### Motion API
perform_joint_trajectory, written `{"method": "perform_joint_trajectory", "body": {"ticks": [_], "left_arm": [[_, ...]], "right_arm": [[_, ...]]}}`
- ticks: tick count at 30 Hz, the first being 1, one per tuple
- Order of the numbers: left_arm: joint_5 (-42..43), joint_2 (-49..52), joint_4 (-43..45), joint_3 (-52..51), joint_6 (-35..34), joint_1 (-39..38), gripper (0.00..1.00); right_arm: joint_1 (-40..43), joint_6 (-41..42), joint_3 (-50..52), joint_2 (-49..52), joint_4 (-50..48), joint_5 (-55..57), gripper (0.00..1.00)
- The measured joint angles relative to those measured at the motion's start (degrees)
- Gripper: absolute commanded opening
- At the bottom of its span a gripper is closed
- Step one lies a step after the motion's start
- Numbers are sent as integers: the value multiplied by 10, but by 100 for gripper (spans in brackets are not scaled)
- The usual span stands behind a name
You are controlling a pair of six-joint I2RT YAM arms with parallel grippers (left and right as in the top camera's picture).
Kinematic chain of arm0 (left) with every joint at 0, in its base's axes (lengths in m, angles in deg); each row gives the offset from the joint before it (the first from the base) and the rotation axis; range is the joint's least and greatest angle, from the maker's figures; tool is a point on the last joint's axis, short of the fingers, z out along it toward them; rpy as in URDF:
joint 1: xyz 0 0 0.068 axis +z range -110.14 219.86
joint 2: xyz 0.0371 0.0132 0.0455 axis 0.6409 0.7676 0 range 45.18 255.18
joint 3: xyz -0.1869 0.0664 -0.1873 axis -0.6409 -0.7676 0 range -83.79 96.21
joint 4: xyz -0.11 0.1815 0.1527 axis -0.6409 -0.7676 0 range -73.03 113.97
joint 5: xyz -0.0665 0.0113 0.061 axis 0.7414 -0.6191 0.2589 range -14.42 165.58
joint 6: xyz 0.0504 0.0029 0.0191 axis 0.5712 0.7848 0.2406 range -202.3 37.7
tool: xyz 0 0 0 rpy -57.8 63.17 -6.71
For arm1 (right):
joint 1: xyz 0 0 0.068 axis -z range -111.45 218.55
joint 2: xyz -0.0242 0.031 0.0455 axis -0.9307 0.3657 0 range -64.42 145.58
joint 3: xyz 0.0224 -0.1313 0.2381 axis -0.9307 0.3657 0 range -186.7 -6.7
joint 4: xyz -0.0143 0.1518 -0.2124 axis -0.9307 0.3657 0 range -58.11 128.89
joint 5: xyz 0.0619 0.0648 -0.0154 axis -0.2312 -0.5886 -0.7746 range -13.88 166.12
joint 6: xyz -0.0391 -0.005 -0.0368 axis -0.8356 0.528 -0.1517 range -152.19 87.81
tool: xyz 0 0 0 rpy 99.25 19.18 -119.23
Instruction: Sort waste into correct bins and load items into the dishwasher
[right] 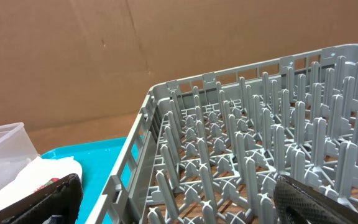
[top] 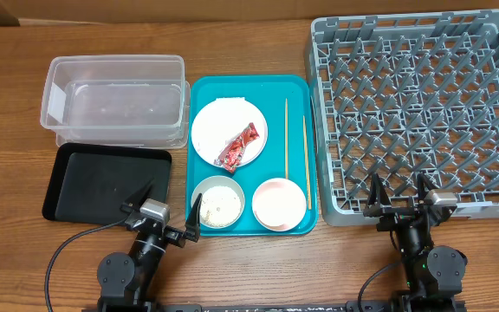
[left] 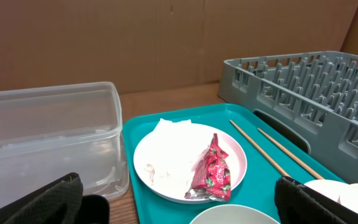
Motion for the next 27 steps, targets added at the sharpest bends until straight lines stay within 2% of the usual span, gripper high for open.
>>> {"method": "perform_joint_trajectory", "body": {"ticks": [27], "left_arm": [[0,0,0,0,0,0,100]], "right_arm": [[0,0,0,0,-6,-11,100]]}}
